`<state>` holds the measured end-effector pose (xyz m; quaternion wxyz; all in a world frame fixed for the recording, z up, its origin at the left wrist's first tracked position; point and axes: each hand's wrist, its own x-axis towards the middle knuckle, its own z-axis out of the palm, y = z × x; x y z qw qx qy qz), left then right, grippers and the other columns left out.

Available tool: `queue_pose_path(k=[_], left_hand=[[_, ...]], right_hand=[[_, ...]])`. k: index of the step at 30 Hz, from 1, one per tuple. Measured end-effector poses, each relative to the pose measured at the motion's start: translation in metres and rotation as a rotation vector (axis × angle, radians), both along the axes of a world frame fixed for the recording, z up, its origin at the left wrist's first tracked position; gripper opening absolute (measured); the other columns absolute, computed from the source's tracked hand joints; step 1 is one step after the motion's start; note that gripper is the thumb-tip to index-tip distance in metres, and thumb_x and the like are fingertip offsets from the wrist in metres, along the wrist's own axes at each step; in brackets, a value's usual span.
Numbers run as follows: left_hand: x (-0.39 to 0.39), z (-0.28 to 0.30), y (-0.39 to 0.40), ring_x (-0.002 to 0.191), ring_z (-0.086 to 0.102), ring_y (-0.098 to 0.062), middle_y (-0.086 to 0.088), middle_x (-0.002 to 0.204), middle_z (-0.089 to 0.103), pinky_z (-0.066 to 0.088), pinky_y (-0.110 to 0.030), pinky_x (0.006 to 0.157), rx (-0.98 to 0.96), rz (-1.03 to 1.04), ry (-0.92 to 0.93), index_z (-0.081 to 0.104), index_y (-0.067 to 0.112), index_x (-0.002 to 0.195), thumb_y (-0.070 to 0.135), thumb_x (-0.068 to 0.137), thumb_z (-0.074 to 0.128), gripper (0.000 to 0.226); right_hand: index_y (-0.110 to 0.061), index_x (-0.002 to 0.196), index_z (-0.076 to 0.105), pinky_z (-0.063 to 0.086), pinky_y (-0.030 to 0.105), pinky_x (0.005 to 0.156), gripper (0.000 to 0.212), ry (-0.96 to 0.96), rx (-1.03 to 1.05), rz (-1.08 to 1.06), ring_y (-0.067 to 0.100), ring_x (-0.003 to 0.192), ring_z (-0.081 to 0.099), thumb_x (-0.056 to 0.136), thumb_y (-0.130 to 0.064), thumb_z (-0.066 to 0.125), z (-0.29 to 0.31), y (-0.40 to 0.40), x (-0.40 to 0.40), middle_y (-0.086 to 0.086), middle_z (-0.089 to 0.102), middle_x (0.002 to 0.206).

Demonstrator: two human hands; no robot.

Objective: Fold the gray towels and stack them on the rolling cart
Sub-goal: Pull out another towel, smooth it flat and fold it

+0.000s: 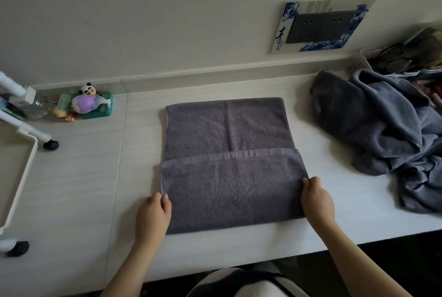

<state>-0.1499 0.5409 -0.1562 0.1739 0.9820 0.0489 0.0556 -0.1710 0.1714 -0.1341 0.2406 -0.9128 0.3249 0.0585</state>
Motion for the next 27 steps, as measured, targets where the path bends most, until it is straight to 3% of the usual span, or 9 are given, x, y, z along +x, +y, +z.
queue_pose_path(k=[3, 5, 8, 12, 16, 19, 22, 24, 27], left_hand=[[-0.001, -0.003, -0.001, 0.046, 0.052, -0.032, -0.016, 0.046, 0.051, 0.041, -0.033, 0.050, 0.234, 0.020, 0.033, 0.051, 0.006, 0.061, 0.026, 0.087, 0.036, 0.035], [0.000, -0.002, -0.004, 0.064, 0.057, -0.035, -0.017, 0.064, 0.059, 0.042, -0.038, 0.058, 0.244, 0.088, 0.044, 0.057, 0.005, 0.080, 0.027, 0.085, 0.036, 0.030], [0.007, -0.001, -0.013, 0.091, 0.053, -0.039, -0.019, 0.101, 0.058, 0.042, -0.046, 0.077, 0.154, 0.038, -0.042, 0.057, 0.004, 0.115, 0.026, 0.084, 0.038, 0.042], [0.019, -0.004, -0.032, 0.128, 0.038, -0.035, -0.019, 0.140, 0.045, 0.023, -0.050, 0.110, 0.091, -0.236, -0.003, 0.051, 0.011, 0.134, 0.038, 0.092, 0.033, 0.052], [0.021, -0.010, -0.037, 0.140, 0.022, -0.027, -0.013, 0.150, 0.033, 0.011, -0.047, 0.115, 0.121, -0.318, 0.166, 0.038, 0.017, 0.142, 0.050, 0.097, 0.012, 0.061], [0.024, -0.007, -0.037, 0.140, 0.020, -0.027, -0.014, 0.150, 0.032, 0.009, -0.047, 0.114, 0.105, -0.297, 0.221, 0.037, 0.018, 0.143, 0.051, 0.097, 0.011, 0.062], [0.022, 0.001, -0.036, 0.130, 0.036, -0.027, -0.010, 0.142, 0.044, 0.024, -0.047, 0.108, 0.021, -0.422, 0.155, 0.050, 0.023, 0.133, 0.054, 0.095, 0.025, 0.055], [0.014, 0.004, -0.034, 0.111, 0.046, -0.018, 0.003, 0.122, 0.049, 0.040, -0.040, 0.095, -0.085, -0.571, 0.105, 0.059, 0.029, 0.115, 0.059, 0.091, 0.036, 0.045], [0.005, 0.005, -0.033, 0.113, 0.039, -0.009, 0.012, 0.117, 0.045, 0.029, -0.024, 0.101, -0.270, -0.645, 0.182, 0.060, 0.034, 0.099, 0.066, 0.077, 0.054, 0.039]], right_hand=[[-0.007, 0.090, 0.042, 0.035, 0.036, 0.061, 0.026, 0.102, -0.203, 0.068, 0.039, 0.082, 0.060, 0.100, -0.027, 0.030, -0.006, 0.001, 0.001, 0.021, 0.065, 0.090], [-0.004, 0.104, 0.049, 0.037, 0.040, 0.070, 0.023, 0.038, -0.285, 0.079, 0.039, 0.095, 0.056, 0.098, -0.023, 0.036, -0.009, 0.002, 0.002, 0.021, 0.062, 0.104], [-0.008, 0.128, 0.049, 0.034, 0.044, 0.090, 0.036, -0.124, -0.318, 0.135, 0.039, 0.111, 0.048, 0.095, -0.020, 0.042, -0.011, 0.008, 0.007, 0.018, 0.054, 0.123], [-0.025, 0.146, 0.031, 0.004, 0.036, 0.115, 0.058, -0.096, -0.295, 0.372, 0.026, 0.143, 0.021, 0.094, -0.047, 0.020, -0.013, 0.023, 0.010, 0.004, 0.031, 0.153], [-0.036, 0.146, 0.001, -0.010, 0.033, 0.116, 0.065, 0.031, -0.252, 0.447, 0.017, 0.146, -0.005, 0.085, -0.059, -0.002, -0.025, 0.022, 0.009, -0.003, 0.003, 0.158], [-0.034, 0.146, -0.001, -0.015, 0.033, 0.114, 0.065, 0.043, -0.257, 0.438, 0.018, 0.146, -0.006, 0.086, -0.058, -0.002, -0.024, 0.020, 0.014, -0.003, 0.002, 0.158], [-0.030, 0.145, 0.031, 0.008, 0.040, 0.113, 0.056, -0.127, -0.257, 0.563, 0.026, 0.140, 0.025, 0.094, -0.053, 0.019, -0.016, 0.019, 0.011, 0.002, 0.036, 0.150], [-0.031, 0.127, 0.048, 0.031, 0.042, 0.101, 0.042, -0.283, -0.169, 0.770, 0.026, 0.117, 0.045, 0.097, -0.052, 0.027, -0.015, 0.018, 0.001, 0.000, 0.051, 0.128], [-0.031, 0.109, 0.055, 0.041, 0.037, 0.094, 0.035, -0.342, -0.022, 0.955, 0.019, 0.109, 0.048, 0.092, -0.058, 0.041, -0.018, 0.012, -0.013, -0.005, 0.052, 0.121]])
